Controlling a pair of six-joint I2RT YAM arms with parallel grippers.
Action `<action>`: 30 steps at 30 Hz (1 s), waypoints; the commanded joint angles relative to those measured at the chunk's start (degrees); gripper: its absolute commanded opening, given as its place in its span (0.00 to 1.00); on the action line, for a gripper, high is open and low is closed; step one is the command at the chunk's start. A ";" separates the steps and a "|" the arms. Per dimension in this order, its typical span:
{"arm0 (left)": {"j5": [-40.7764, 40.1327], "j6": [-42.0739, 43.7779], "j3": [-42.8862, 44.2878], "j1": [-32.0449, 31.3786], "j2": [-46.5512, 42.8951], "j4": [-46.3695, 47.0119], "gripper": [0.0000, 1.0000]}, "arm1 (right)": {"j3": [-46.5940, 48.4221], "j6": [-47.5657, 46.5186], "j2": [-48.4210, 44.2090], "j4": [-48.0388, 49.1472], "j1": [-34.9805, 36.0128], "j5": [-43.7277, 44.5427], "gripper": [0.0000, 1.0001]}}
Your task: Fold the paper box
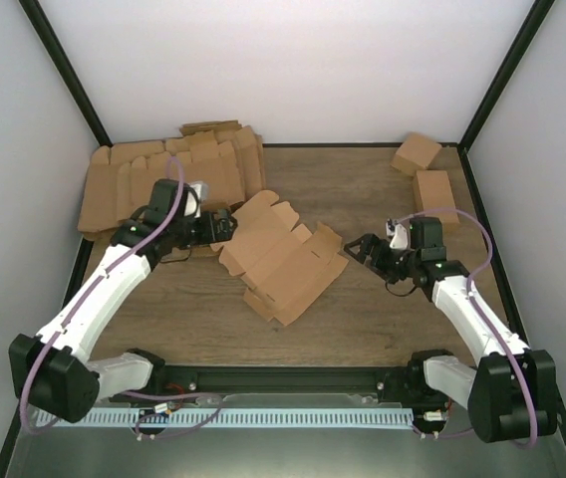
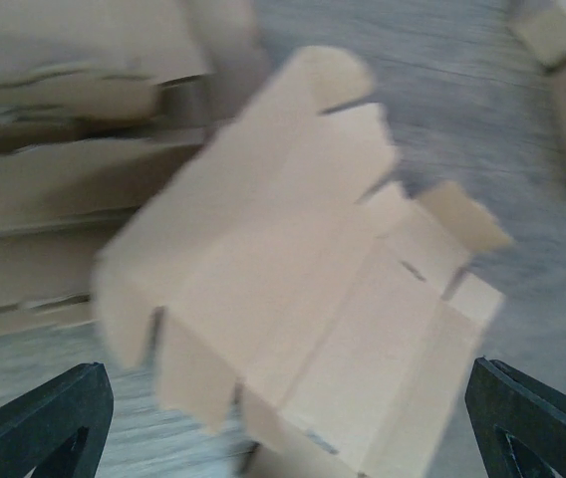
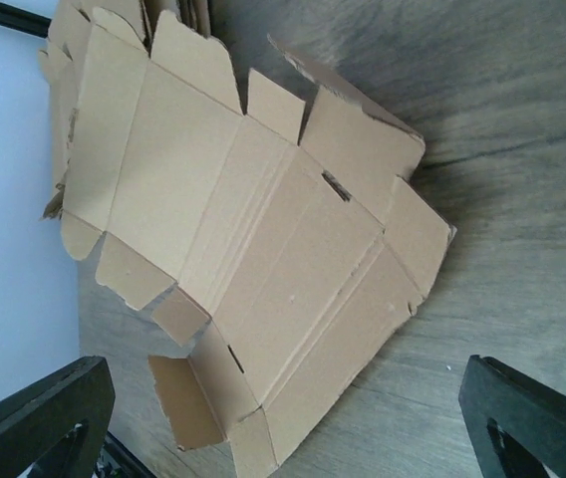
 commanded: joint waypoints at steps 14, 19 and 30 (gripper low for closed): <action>-1.19 4.76 -6.87 9.37 7.75 12.12 1.00 | -3.32 -2.34 -7.61 -5.90 0.42 9.74 0.95; 1.13 5.11 -7.55 9.49 8.69 13.25 1.00 | -8.58 1.44 -12.19 -0.21 0.81 6.21 1.00; 0.98 4.94 -9.29 9.47 8.60 14.18 1.00 | -16.29 11.56 -15.06 5.68 7.96 5.39 0.98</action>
